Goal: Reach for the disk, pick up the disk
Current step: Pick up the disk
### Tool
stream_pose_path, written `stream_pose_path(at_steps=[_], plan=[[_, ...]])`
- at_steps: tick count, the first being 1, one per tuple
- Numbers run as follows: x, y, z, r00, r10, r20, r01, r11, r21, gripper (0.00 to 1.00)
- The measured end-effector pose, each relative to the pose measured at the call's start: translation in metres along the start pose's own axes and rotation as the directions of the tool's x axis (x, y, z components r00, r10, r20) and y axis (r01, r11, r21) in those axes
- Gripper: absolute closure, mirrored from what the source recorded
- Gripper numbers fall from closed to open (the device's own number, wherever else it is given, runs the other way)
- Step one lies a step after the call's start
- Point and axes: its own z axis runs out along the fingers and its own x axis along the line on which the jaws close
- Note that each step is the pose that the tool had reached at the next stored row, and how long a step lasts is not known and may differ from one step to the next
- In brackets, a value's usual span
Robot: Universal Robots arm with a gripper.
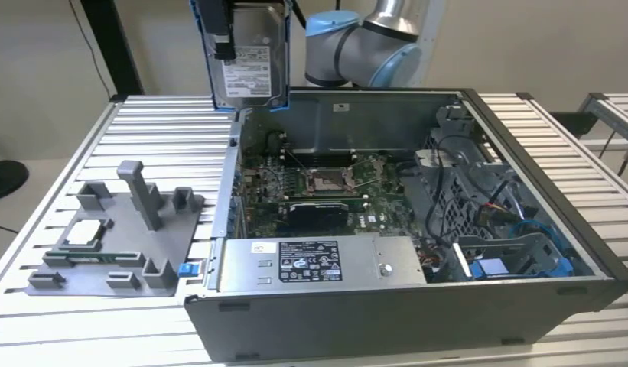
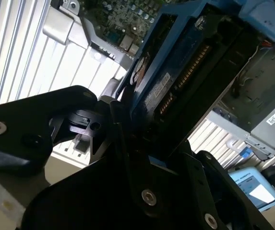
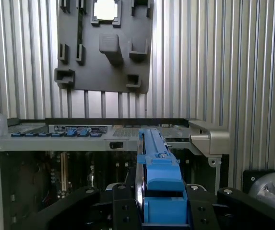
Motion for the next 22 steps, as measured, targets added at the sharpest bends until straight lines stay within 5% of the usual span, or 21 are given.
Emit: stream_pose_path(at_steps=[22], plan=[[-0.0020,-0.0753,0.0009,1.0000,-0.002,0.0000,0.002,1.0000,-0.0004,1.00]])
